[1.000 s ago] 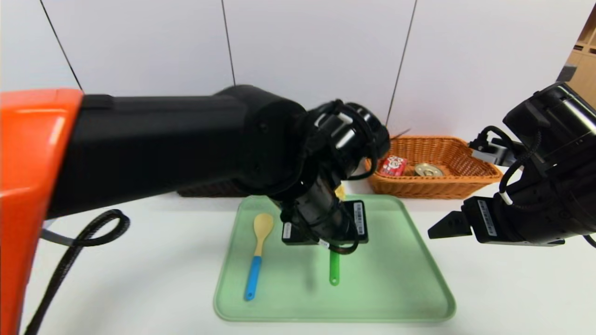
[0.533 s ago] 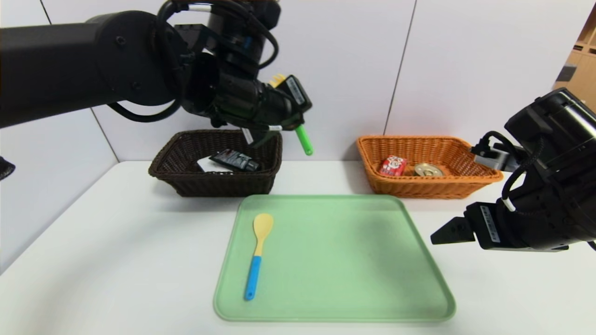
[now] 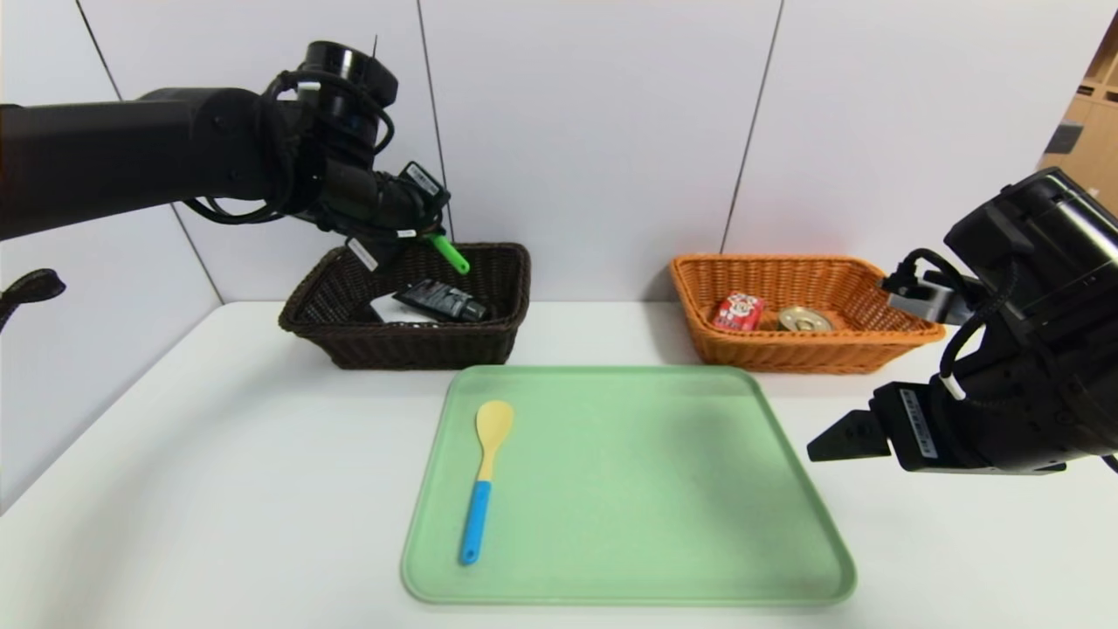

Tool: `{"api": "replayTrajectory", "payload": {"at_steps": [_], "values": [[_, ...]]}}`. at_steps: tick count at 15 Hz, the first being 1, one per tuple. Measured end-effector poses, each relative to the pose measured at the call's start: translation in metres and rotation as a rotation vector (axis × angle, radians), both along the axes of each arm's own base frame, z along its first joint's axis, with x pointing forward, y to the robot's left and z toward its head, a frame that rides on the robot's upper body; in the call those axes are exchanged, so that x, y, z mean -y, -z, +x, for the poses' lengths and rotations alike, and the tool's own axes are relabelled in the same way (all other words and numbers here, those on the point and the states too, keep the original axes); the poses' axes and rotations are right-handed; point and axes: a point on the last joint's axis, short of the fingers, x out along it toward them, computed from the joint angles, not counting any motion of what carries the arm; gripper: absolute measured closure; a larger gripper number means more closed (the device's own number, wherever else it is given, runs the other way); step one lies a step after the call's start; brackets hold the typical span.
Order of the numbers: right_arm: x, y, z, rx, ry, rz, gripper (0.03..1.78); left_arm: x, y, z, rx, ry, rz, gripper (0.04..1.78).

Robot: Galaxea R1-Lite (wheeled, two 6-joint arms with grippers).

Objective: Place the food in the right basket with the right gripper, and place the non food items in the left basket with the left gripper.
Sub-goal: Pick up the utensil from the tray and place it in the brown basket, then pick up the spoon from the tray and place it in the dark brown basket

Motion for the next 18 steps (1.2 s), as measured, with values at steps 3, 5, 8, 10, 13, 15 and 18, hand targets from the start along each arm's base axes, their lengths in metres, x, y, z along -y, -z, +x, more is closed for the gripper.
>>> {"api": "replayTrajectory", "payload": {"at_steps": [3, 5, 8, 10, 13, 15, 18], "values": [[0.000, 0.001, -0.001, -0.005, 0.001, -0.002, 0.11, -0.019, 0.023, 0.022, -0.052, -0.053, 0.002, 1.66], [0.001, 0.002, -0.001, -0.007, 0.001, -0.003, 0.11, -0.028, 0.035, 0.032, -0.081, -0.082, 0.009, 1.66], [0.001, 0.002, -0.001, -0.007, 0.002, -0.003, 0.11, -0.036, 0.050, 0.043, -0.113, -0.105, 0.020, 1.30], [0.001, 0.002, -0.001, -0.008, 0.001, -0.003, 0.11, -0.038, 0.054, 0.046, -0.122, -0.112, 0.023, 1.02], [0.001, 0.002, -0.001, -0.002, 0.006, -0.010, 0.11, -0.038, 0.054, 0.046, -0.123, -0.111, 0.023, 0.73], [0.001, 0.000, 0.001, 0.039, 0.031, -0.042, 0.11, -0.039, 0.047, 0.041, -0.113, -0.108, 0.031, 0.59], [-0.001, -0.003, 0.008, 0.124, 0.053, -0.042, 0.11, -0.032, 0.017, 0.015, -0.055, -0.074, 0.130, 0.44]]}}
